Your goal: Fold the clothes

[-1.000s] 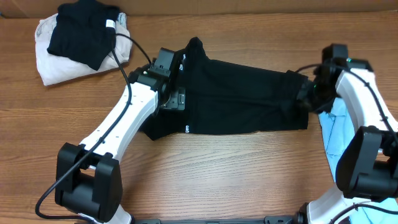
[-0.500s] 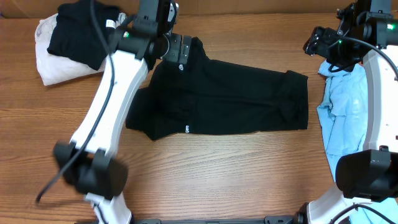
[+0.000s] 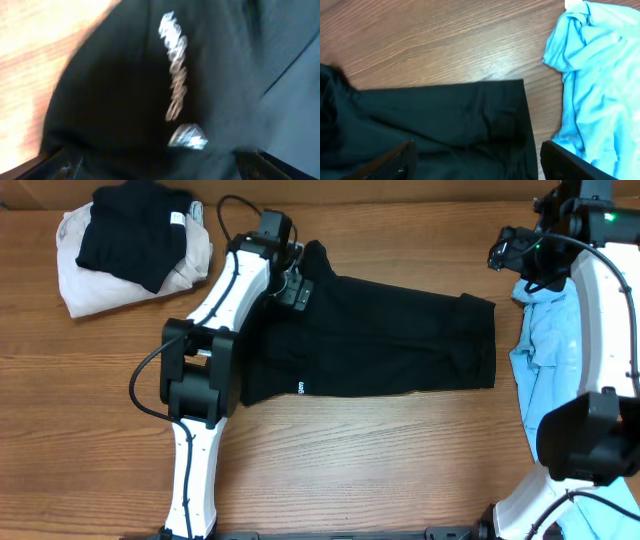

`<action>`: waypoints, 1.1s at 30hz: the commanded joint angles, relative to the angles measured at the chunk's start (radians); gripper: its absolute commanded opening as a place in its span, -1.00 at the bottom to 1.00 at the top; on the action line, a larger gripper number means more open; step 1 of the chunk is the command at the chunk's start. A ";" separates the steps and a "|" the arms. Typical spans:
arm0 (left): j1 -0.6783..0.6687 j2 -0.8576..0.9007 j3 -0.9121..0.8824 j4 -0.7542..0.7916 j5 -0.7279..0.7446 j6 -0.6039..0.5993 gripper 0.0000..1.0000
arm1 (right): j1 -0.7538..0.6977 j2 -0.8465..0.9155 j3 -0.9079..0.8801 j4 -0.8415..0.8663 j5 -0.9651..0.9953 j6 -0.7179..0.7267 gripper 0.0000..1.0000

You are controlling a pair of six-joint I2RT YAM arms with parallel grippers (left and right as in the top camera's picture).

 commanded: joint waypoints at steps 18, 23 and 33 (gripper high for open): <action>-0.053 0.001 0.029 0.229 -0.034 -0.014 0.27 | -0.008 0.121 -0.032 0.097 0.016 -0.007 0.55; -0.053 0.014 0.029 0.177 -0.034 -0.014 -0.14 | -0.008 0.121 -0.032 0.103 0.016 -0.008 0.54; -0.053 0.026 0.029 0.128 -0.034 -0.015 -0.76 | -0.008 0.121 -0.032 0.108 0.016 -0.008 0.54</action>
